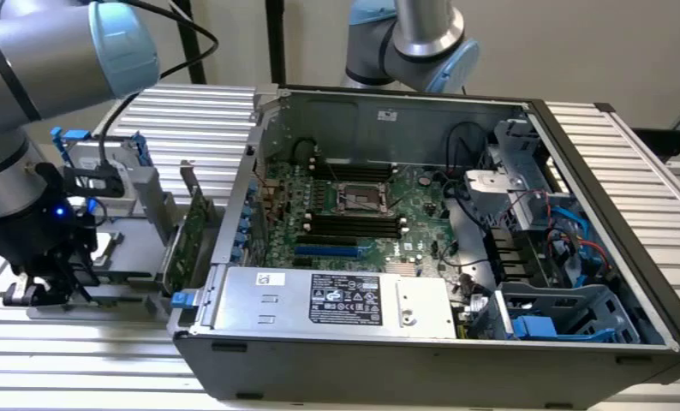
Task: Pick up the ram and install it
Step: 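Pick up the ram and move it above insertion slot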
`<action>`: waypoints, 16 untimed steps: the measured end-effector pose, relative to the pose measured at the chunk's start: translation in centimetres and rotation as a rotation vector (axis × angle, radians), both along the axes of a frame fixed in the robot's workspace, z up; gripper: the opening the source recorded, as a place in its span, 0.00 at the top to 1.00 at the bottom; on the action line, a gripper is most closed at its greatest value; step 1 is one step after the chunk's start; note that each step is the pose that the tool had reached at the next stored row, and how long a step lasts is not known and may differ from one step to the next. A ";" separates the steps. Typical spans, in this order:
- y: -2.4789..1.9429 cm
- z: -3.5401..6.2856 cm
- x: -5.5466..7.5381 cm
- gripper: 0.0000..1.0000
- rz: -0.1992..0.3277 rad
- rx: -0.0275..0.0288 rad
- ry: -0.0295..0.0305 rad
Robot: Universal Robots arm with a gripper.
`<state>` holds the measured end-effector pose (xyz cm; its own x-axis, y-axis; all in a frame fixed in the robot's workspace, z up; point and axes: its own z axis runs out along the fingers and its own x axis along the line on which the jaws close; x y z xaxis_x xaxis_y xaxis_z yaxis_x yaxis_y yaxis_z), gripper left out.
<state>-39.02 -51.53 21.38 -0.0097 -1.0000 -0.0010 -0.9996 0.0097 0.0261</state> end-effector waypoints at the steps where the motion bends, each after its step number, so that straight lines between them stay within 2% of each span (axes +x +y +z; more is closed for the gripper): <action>1: 0.00 -0.19 0.0 0.00 0.002 0.0000 -0.0001; 7: 0.00 -1.15 0.3 0.00 0.012 0.0001 -0.0001; 16: -0.20 -1.58 0.4 0.00 0.020 0.0000 -0.0001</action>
<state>-38.61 -51.73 19.80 0.0100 -0.9999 -0.0010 -0.9996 -0.0100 0.0260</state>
